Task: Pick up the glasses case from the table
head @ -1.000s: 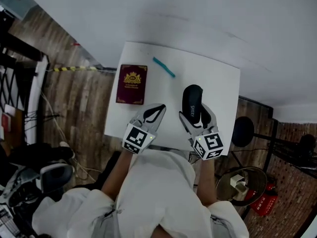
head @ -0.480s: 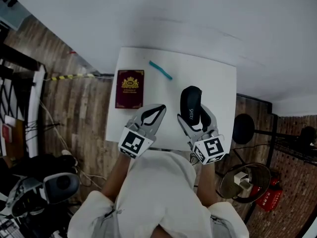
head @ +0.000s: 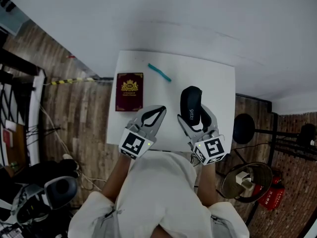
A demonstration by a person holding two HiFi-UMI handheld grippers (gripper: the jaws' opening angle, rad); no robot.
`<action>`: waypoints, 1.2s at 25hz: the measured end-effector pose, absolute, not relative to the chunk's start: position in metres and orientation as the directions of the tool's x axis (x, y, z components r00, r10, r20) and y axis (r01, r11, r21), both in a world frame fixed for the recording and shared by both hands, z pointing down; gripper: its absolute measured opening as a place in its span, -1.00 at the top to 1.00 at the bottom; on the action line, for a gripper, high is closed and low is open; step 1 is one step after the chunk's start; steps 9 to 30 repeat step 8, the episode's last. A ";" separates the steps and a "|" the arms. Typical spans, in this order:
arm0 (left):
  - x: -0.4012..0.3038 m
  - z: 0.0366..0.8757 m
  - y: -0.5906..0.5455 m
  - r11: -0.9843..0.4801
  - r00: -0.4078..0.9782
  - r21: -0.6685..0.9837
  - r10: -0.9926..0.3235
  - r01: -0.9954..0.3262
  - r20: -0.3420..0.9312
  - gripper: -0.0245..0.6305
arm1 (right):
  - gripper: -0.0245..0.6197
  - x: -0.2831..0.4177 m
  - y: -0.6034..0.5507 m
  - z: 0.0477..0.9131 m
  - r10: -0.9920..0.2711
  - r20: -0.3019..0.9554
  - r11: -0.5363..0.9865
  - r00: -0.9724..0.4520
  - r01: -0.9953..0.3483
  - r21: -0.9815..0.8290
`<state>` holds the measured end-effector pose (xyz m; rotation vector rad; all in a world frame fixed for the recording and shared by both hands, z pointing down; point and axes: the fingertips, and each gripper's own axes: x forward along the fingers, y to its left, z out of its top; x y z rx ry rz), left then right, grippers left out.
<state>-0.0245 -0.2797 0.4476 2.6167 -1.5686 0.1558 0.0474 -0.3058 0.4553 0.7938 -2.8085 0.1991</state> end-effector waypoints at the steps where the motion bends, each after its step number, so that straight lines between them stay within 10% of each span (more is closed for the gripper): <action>1: -0.025 0.447 -0.280 -0.471 0.469 0.019 -0.873 -0.882 0.130 0.86 | -0.13 0.048 -0.306 0.455 -0.502 0.242 0.845 -0.831 -0.530 -0.070; 30: -0.024 0.443 -0.279 -0.475 0.472 0.008 -0.872 -0.880 0.128 0.86 | -0.13 0.048 -0.305 0.451 -0.501 0.239 0.847 -0.832 -0.528 -0.063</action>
